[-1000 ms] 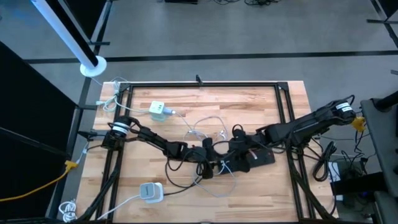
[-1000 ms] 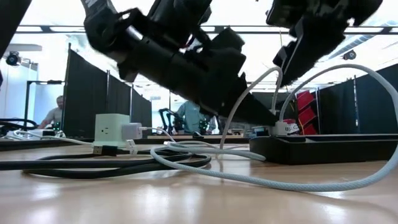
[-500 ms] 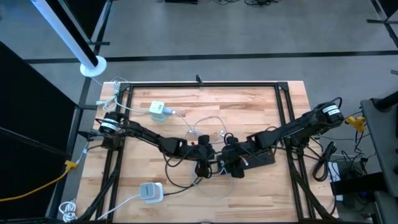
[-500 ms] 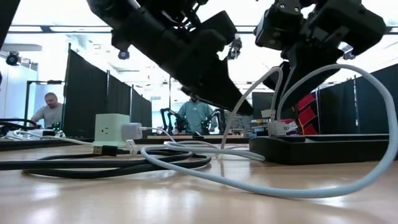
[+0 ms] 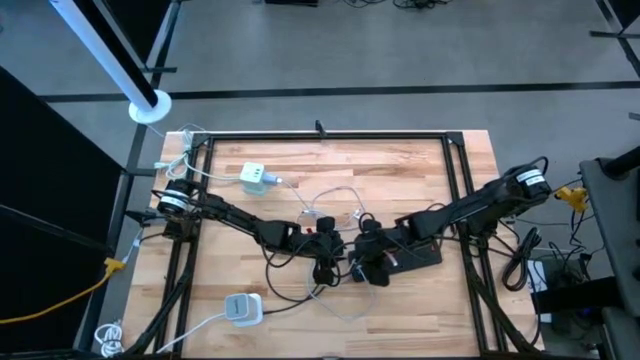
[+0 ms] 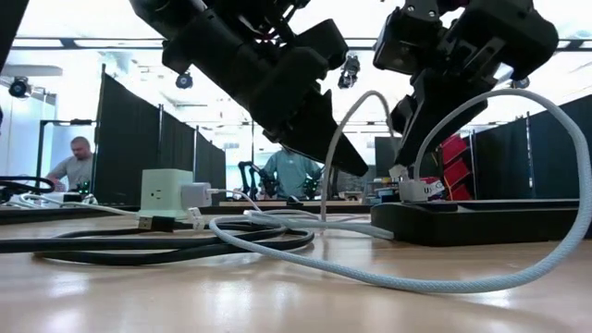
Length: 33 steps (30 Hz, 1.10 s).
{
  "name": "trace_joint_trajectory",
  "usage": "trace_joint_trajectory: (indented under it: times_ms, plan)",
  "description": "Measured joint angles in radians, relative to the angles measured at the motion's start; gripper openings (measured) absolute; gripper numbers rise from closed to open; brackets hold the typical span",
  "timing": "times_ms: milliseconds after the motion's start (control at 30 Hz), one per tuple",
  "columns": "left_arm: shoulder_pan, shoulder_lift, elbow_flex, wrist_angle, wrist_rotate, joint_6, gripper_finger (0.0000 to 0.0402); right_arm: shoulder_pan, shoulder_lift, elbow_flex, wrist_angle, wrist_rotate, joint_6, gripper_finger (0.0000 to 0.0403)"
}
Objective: Insert USB
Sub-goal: Insert the black USB cable into the black outlet extension
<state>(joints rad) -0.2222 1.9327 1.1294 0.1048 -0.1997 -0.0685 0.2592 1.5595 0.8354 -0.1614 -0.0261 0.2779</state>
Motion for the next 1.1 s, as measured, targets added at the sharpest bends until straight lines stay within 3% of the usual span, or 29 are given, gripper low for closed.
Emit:
trace_joint_trajectory:
  times_ms: [400, 600, 733, 933, 1000, 1100]
  plan:
    - [0.0, 0.0, 0.0, -0.071, 0.0, -0.022, 0.0114, 0.0, -0.014, -0.003, -0.036, 0.0, -0.019, 0.0011]
    - [0.0, 0.0, 0.0, -0.08, 0.0, -0.027, 0.0111, -0.002, -0.135, -0.006, -0.154, 0.015, -0.027, 0.0079]
    - [0.0, -0.005, 0.0, -0.08, 0.0, -0.042, 0.0103, -0.014, -0.27, -0.005, -0.447, 0.052, 0.028, 0.0138]
    - [0.0, -0.037, 0.0, -0.078, -0.026, -0.044, 0.0102, -0.075, -0.455, -0.04, -0.933, 0.124, 0.302, 0.0173]
    - [0.0, -0.048, 0.0, -0.078, -0.048, -0.03, 0.0102, -0.113, -0.496, -0.082, -0.974, 0.111, 0.431, 0.0166]
    - [0.001, -0.064, 0.0, -0.075, -0.056, -0.021, 0.0103, -0.187, -0.525, -0.168, -0.936, 0.01, 0.593, 0.0148]
